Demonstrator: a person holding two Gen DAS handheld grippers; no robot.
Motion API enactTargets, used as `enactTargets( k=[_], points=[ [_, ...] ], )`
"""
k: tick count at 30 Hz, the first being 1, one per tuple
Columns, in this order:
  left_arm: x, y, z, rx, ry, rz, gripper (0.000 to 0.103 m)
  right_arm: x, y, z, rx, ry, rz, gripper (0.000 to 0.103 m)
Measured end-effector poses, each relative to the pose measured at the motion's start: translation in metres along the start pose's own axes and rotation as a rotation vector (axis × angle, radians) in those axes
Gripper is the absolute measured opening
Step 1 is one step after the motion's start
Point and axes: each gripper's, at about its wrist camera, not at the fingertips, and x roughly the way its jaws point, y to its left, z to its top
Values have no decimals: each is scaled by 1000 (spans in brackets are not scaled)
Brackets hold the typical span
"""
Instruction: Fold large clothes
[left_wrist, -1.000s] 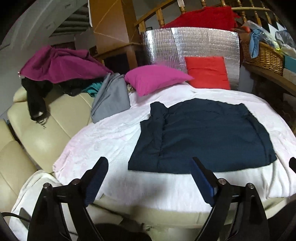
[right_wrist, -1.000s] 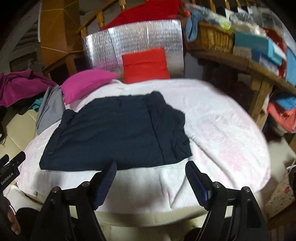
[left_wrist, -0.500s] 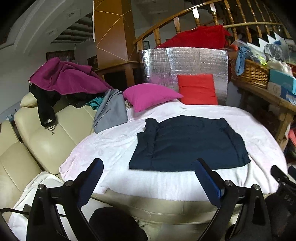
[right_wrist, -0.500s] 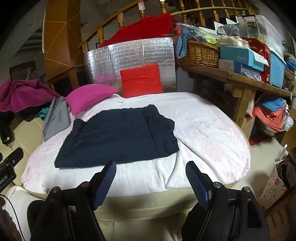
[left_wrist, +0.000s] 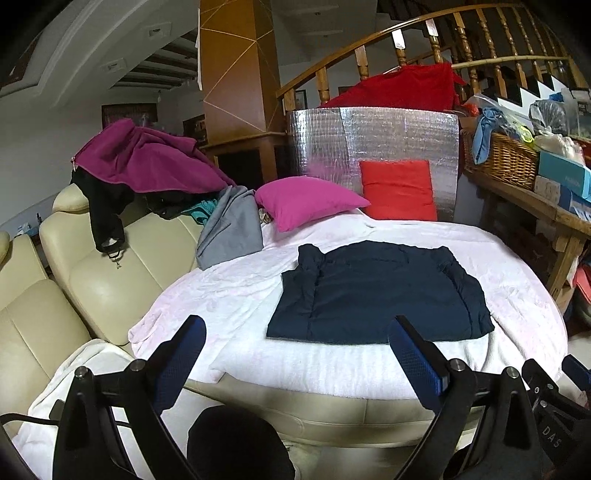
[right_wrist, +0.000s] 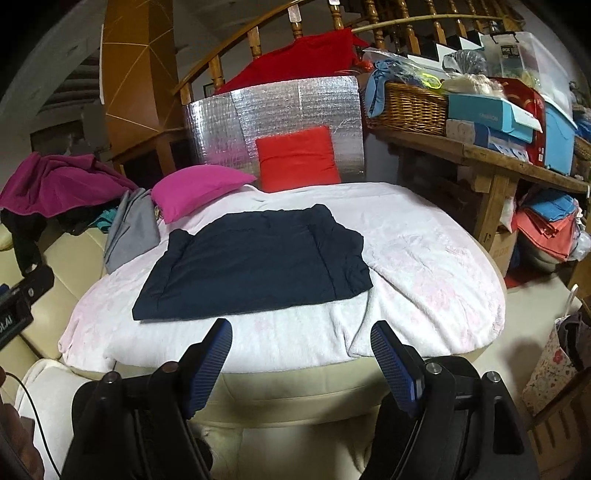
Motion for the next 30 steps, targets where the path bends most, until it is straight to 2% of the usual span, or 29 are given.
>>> enactTargets(
  k=[12, 30],
  points=[
    [-15, 3, 5, -1, -55, 9, 100, -9, 6, 5, -1, -41, -4, 80],
    [-18, 4, 3, 11, -48, 1, 100, -10, 5, 6, 7, -58, -10, 80]
  ],
)
